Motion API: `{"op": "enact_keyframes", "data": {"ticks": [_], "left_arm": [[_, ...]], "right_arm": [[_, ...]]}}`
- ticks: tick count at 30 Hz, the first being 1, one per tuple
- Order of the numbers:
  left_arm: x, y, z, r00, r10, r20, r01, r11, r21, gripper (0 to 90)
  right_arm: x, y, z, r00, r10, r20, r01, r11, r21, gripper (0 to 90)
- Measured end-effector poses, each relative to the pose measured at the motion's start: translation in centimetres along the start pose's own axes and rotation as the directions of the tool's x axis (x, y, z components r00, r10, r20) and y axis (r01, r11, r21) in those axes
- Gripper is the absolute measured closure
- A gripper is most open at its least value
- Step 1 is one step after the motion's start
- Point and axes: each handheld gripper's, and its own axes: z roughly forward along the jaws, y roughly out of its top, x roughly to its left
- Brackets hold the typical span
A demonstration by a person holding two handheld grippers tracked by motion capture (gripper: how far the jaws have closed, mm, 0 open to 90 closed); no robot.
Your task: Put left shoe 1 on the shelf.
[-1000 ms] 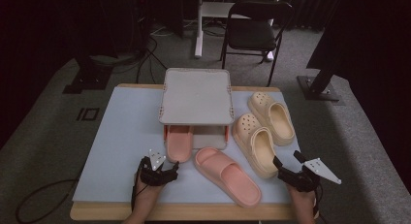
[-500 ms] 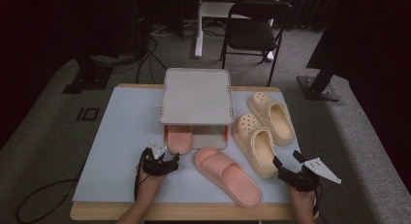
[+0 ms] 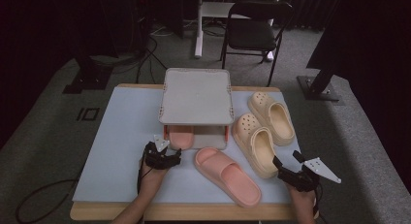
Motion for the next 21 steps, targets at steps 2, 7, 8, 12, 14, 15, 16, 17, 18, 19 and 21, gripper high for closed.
{"op": "enact_keyframes", "data": {"ticks": [2,7,8,12,14,15,16,17,18,19,21], "left_arm": [[-0.05,0.13,0.22,1.0000,0.003,0.001,-0.003,1.0000,0.003,18.5],[-0.04,0.33,0.60,1.0000,0.001,-0.007,-0.001,1.0000,0.005,18.5],[0.04,0.42,0.70,0.9999,0.006,-0.009,-0.006,0.9999,0.015,18.5],[0.06,0.62,0.83,0.9999,0.014,-0.008,-0.013,0.9996,0.023,16.7],[0.07,0.66,0.84,0.9999,0.014,-0.007,-0.014,0.9996,0.026,16.3],[0.03,0.63,0.83,0.9998,0.017,-0.006,-0.017,0.9996,0.022,16.3],[0.04,0.58,0.81,0.9999,0.016,-0.005,-0.016,0.9997,0.020,16.4],[0.09,0.51,0.75,1.0000,0.005,0.004,-0.005,0.9999,0.015,16.4],[0.12,0.41,0.65,0.9996,-0.003,0.027,0.002,1.0000,0.009,16.3],[0.09,0.34,0.48,0.9993,-0.003,0.038,0.003,1.0000,0.004,15.9],[0.00,0.24,0.05,0.9979,-0.007,0.064,0.008,0.9999,-0.011,14.5]], "right_arm": [[-0.01,-0.01,0.00,1.0000,0.001,0.000,-0.001,1.000,-0.001,12.7],[-0.03,-0.02,-0.01,1.0000,0.001,0.001,-0.001,1.000,0.000,12.7],[-0.05,-0.02,-0.01,1.0000,0.003,0.002,-0.003,1.000,0.001,12.7],[-0.02,-0.01,-0.01,1.0000,0.001,0.000,-0.001,1.000,0.001,12.7],[0.02,-0.03,0.00,1.0000,0.000,0.000,0.000,1.000,0.001,12.7],[0.03,-0.02,0.00,1.0000,-0.001,-0.002,0.001,1.000,0.002,12.7],[0.05,-0.02,0.00,1.0000,-0.002,-0.001,0.002,1.000,0.002,12.7],[0.06,-0.02,0.01,1.0000,-0.003,-0.002,0.003,1.000,0.002,12.7],[0.06,-0.01,0.02,1.0000,-0.002,-0.004,0.002,1.000,0.003,12.7],[0.08,-0.02,0.03,1.0000,-0.002,-0.003,0.002,1.000,0.005,12.7],[0.09,-0.03,0.05,1.0000,0.000,-0.004,0.000,1.000,0.007,12.7]]}}
